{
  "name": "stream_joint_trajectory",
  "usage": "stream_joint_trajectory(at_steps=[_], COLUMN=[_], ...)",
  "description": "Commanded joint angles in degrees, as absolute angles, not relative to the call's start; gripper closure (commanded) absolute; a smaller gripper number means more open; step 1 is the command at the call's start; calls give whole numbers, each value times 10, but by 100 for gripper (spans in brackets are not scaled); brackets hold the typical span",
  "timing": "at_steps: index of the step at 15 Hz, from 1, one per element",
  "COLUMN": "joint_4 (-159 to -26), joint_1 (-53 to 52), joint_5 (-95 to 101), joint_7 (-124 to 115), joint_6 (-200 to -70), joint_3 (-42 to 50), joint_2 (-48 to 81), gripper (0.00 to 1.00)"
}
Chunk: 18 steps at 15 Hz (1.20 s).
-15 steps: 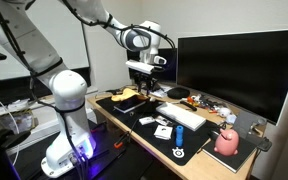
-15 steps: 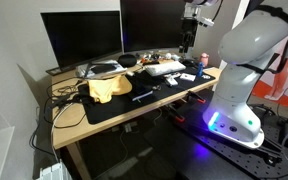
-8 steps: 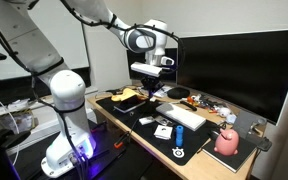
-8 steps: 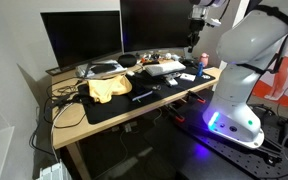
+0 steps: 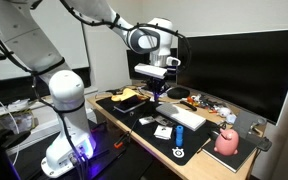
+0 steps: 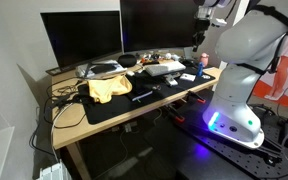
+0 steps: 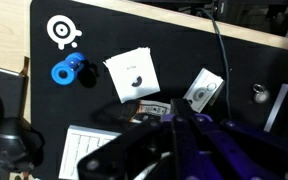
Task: Press the top of the blue object
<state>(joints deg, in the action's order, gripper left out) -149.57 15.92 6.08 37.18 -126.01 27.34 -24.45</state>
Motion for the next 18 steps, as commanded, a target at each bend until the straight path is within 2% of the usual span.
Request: stream_joint_trajectory(at_steps=[1,12,18], joint_4=[-1476,-1434,-1444], joint_1=[171,200,202], joint_5=[56,29,38], joint_7=[375,303,320], joint_6=[-1286,-1381,-1367], joint_3=[280,291,287], joint_2=[-207,-107,-120], gripper=[100,100,99])
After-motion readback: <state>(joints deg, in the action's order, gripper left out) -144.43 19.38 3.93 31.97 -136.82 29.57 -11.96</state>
